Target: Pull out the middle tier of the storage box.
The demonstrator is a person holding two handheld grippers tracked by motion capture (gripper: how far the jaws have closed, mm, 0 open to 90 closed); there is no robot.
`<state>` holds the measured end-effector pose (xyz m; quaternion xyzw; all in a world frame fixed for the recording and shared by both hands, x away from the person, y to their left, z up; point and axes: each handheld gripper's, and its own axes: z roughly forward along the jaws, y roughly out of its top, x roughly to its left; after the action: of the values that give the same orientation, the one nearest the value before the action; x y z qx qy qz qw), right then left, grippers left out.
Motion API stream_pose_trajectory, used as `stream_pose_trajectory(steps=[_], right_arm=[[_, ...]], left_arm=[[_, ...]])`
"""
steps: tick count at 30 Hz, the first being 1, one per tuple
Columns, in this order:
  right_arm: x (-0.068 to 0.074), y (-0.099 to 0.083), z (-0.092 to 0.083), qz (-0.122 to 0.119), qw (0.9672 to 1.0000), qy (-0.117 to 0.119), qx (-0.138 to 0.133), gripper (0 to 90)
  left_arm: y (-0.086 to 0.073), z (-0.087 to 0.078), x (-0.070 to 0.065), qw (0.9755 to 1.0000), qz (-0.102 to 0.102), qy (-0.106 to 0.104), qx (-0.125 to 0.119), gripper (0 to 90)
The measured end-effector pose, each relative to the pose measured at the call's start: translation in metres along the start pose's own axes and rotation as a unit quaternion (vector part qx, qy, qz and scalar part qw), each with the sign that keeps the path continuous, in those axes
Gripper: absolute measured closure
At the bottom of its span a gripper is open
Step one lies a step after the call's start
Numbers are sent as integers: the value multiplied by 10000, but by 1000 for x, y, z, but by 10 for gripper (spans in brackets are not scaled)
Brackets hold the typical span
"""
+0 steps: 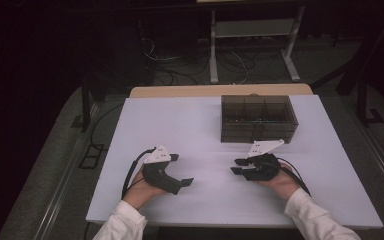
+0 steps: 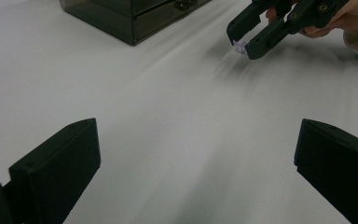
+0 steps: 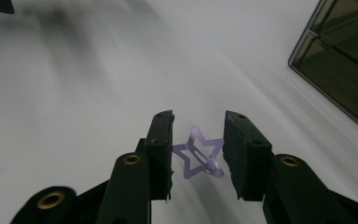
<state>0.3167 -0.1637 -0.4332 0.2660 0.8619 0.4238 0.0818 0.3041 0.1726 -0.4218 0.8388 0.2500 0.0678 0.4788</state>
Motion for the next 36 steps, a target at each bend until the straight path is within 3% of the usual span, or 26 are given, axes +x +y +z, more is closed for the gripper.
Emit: stream_pose_trajectory(steps=[21,36], right_arm=[[10,27,36,-212,9993,307,-18,629],[11,38,56,-291,9990,341,0,629]], left_arm=[[-1,-2,1,10000,-47,20,-51,0],[-1,-1,1,10000,-50,3,-48,0]])
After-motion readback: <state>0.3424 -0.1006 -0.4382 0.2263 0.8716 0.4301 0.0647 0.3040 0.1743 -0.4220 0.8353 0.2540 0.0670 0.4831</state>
